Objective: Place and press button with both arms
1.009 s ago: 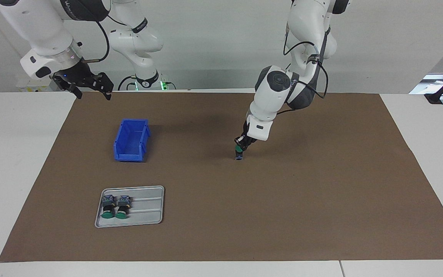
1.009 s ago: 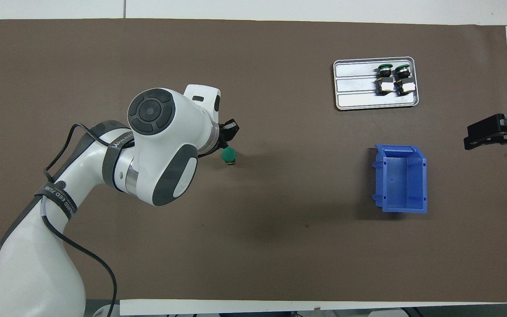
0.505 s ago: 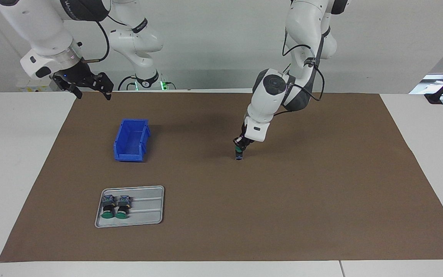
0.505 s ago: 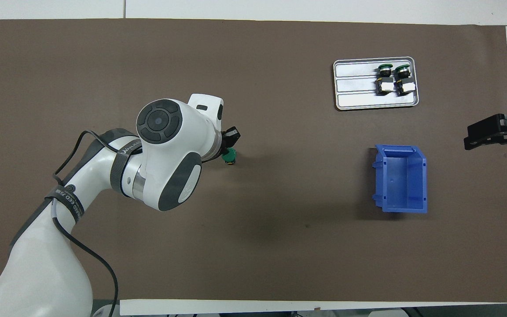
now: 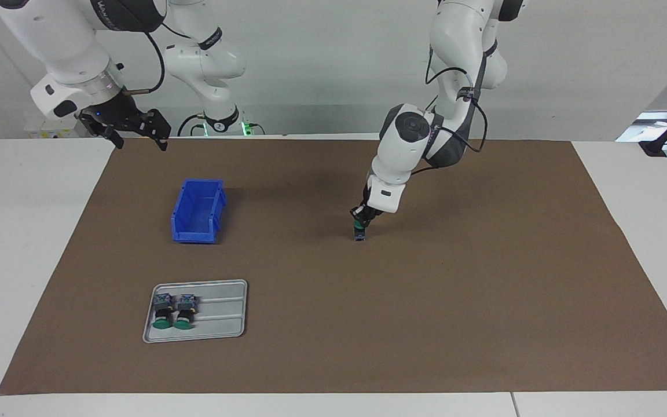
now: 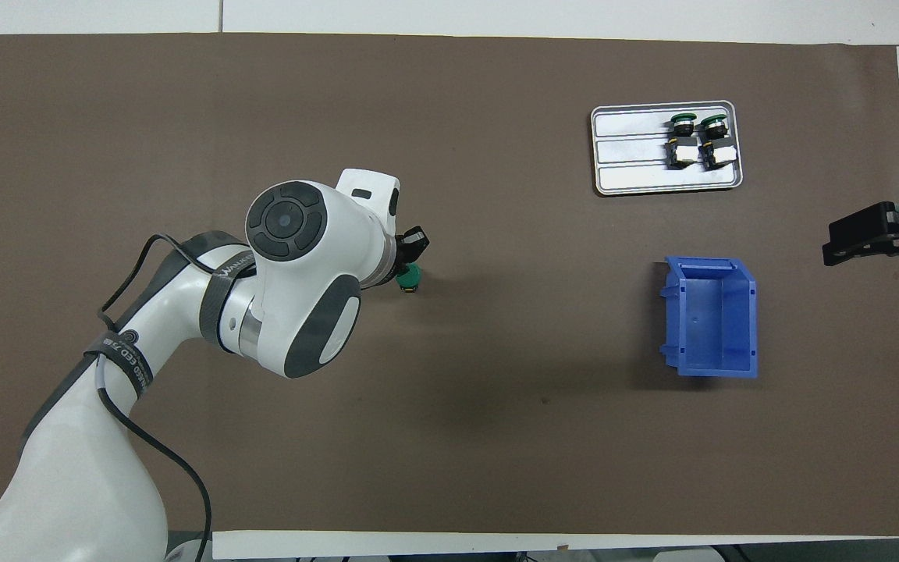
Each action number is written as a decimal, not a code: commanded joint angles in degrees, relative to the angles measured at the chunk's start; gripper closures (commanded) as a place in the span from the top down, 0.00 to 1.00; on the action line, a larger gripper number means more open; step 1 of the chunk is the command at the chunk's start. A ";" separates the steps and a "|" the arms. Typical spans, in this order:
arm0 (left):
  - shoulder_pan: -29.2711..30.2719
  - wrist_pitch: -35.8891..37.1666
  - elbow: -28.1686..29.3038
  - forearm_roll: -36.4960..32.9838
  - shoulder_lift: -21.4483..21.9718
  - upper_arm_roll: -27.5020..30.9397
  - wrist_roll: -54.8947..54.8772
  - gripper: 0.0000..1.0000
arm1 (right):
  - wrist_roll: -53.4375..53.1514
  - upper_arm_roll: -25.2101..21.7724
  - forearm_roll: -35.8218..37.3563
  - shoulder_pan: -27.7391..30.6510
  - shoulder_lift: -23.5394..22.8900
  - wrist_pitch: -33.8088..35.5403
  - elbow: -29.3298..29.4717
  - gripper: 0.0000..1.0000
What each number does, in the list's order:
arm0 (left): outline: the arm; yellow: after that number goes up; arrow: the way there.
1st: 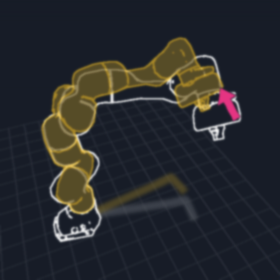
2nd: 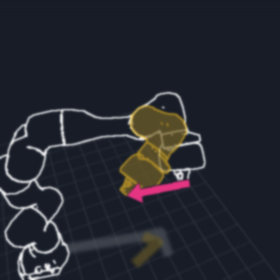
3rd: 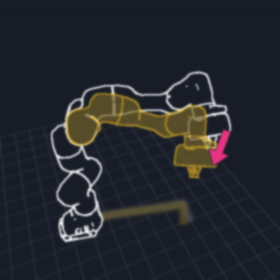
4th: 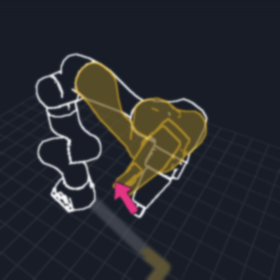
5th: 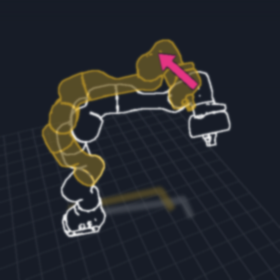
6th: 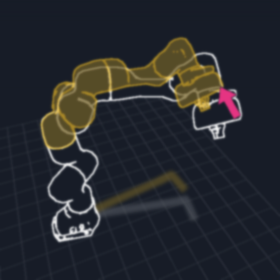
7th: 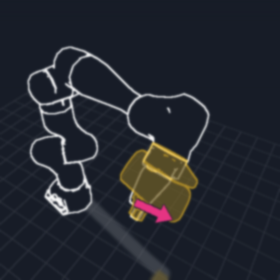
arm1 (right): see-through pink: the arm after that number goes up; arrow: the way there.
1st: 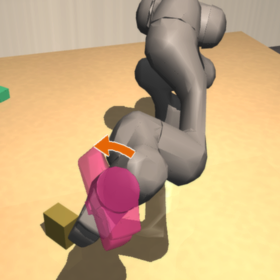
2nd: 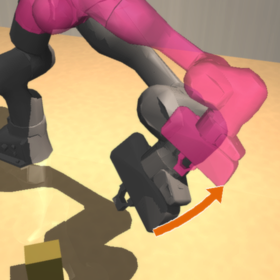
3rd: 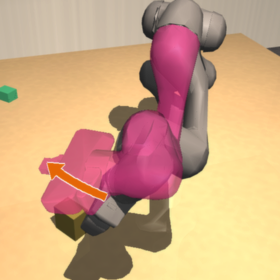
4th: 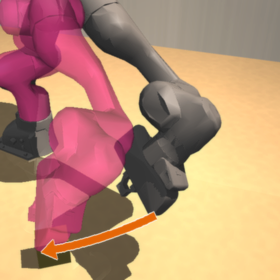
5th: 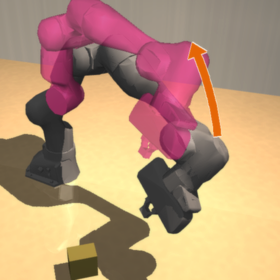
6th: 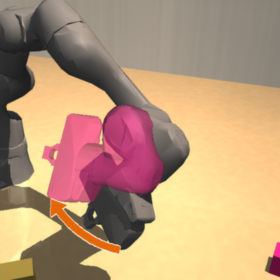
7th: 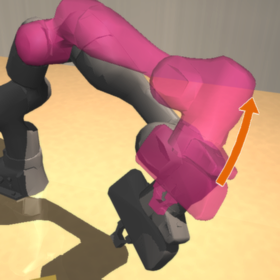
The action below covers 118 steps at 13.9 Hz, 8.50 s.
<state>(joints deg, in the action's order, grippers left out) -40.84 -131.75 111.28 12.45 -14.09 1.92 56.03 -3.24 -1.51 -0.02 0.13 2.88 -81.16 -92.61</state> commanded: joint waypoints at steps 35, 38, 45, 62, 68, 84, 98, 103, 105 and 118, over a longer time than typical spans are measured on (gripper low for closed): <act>29.58 43.75 -13.08 -15.79 15.05 1.33 -39.15 1.00 | -37.10 3.01 0.27 -37.74 -33.46 -33.53 13.52 0.99; 29.85 51.14 -20.47 -15.79 14.00 1.33 -39.42 1.00 | -39.47 3.01 0.28 -38.71 -33.90 -37.48 8.52 0.99; 32.21 57.66 -25.06 -15.71 13.73 1.33 -45.39 1.00 | -39.47 3.01 -0.25 -39.77 -33.64 -40.31 2.70 0.64; 33.01 46.15 -13.19 -15.35 19.10 1.24 -45.22 1.00 | 5.49 2.57 -2.45 -5.52 4.39 -25.70 -26.35 0.00; 32.49 46.32 -13.63 -15.35 19.01 1.15 -45.31 1.00 | 12.47 2.48 -2.45 1.81 6.79 -37.84 -39.49 0.00; 32.84 46.24 -13.63 -15.35 19.01 1.15 -45.13 1.00 | 10.45 2.48 -2.45 0.23 1.43 -45.93 -43.18 0.25; 32.31 46.15 -13.55 -15.35 19.01 0.89 -45.48 1.00 | 10.19 2.57 -2.27 -0.04 3.35 -36.21 -35.64 0.51; 32.92 46.23 -13.46 -15.35 19.10 0.98 -51.46 1.00 | 10.28 2.30 -1.22 2.32 4.42 -15.49 -15.90 0.99; 32.75 46.41 -13.55 -15.35 19.01 1.07 -51.90 1.00 | 10.19 2.30 -1.21 3.39 3.11 -7.82 -6.22 0.99; 32.92 46.50 -13.72 -15.35 18.92 1.15 -50.93 1.00 | 9.48 2.48 1.42 2.60 -0.86 0.20 3.75 0.99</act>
<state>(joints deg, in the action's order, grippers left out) -8.04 -84.56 95.94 -2.47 3.38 2.99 5.26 7.19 0.55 0.64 2.59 3.25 -82.85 -90.70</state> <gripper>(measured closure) 0.000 0.004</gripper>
